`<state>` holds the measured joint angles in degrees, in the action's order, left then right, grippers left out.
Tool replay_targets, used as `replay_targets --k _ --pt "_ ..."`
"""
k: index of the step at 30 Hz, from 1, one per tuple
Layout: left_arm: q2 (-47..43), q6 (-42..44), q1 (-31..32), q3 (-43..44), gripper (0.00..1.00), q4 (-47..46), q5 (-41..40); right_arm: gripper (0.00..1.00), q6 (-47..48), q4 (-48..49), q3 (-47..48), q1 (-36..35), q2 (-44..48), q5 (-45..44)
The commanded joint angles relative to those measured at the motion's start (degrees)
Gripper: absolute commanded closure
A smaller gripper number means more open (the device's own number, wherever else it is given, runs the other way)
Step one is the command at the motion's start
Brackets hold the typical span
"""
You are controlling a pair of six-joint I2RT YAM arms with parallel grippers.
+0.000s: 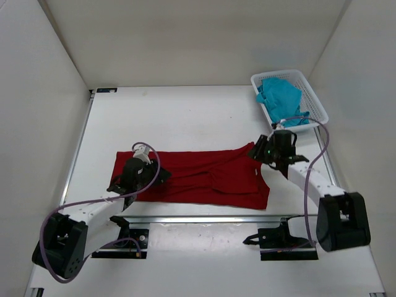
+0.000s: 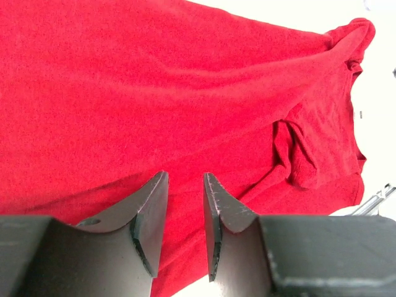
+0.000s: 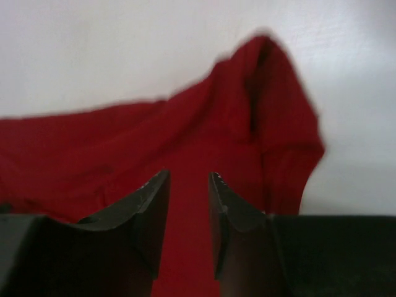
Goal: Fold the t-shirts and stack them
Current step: Fold the other side of the tshirt into a rectangle
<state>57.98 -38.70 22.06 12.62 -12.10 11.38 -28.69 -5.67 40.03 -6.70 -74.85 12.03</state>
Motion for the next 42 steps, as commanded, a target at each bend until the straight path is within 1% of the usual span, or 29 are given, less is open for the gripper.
replay_targets --k 1,2,4,5,7,9,10,12,14,21,22,26,33,34,40,42 --pt "1.52 2.05 -0.18 4.33 0.6 1.55 0.75 0.72 -2.77 0.57 -9.6 -2.0 6.53 -0.35" --pt "2.66 1.87 -0.35 4.86 0.59 1.64 1.45 0.72 -2.86 0.23 -12.49 -1.91 8.04 -0.86" --pt "4.16 1.52 1.39 6.01 0.6 0.77 0.93 0.76 -3.31 -2.31 -15.49 -2.0 14.52 -3.4" --pt "4.86 1.0 2.71 6.01 0.6 0.24 0.75 0.76 -3.57 -3.81 -17.34 -2.44 16.21 -4.2" --pt "5.65 0.73 3.94 6.71 0.6 -0.29 0.14 0.76 -4.01 -5.91 -18.84 -2.53 22.61 -5.52" --pt "5.57 -0.41 6.4 6.45 0.6 -1.61 -0.04 0.74 -4.62 -7.33 -20.6 -2.53 25.96 -7.28" --pt "5.57 -1.46 7.54 6.19 0.6 -1.79 -0.04 0.73 -4.36 -7.25 -20.96 -2.27 27.03 -6.68" --pt "6.27 -2.43 12.27 6.36 0.6 -3.02 -1.88 0.74 -3.31 -8.3 -21.14 0.45 26.86 -2.65" --pt "7.41 -2.34 15.1 6.62 0.6 -2.93 -2.41 0.74 -2.96 -9.35 -21.4 0.98 26.51 -1.75" --pt "10.31 -4.81 18.97 6.8 0.61 -6.09 -2.32 0.77 -4.09 -13.23 -21.4 -3.13 29.15 -3.51" --pt "10.32 -4.72 18.89 6.89 0.61 -6.01 -2.5 0.78 -4.27 -13.05 -21.57 -3.93 28.28 -3.51" --pt "10.58 -4.9 19.07 6.71 0.61 -6.45 -2.32 0.79 -4.45 -13.84 -21.49 -3.41 27.48 -2.1" --pt "9.17 -5.16 18.54 5.84 0.61 -7.24 -2.33 0.78 -6.47 -17.44 -20.96 -7.8 28.97 -8.95" --pt "9.17 -5.16 18.45 5.66 0.61 -7.59 -2.15 0.77 -6.82 -17.79 -20.87 -7.72 29.32 -9.57" --pt "9.7 -4.99 18.1 5.57 0.61 -8.55 -1.62 0.76 -7.61 -19.73 -20.43 -9.56 29.06 -11.94" --pt "9.96 -4.9 18.01 5.48 0.61 -8.64 -1.53 0.74 -7.96 -20.35 -20.16 -9.12 30.11 -13.61"
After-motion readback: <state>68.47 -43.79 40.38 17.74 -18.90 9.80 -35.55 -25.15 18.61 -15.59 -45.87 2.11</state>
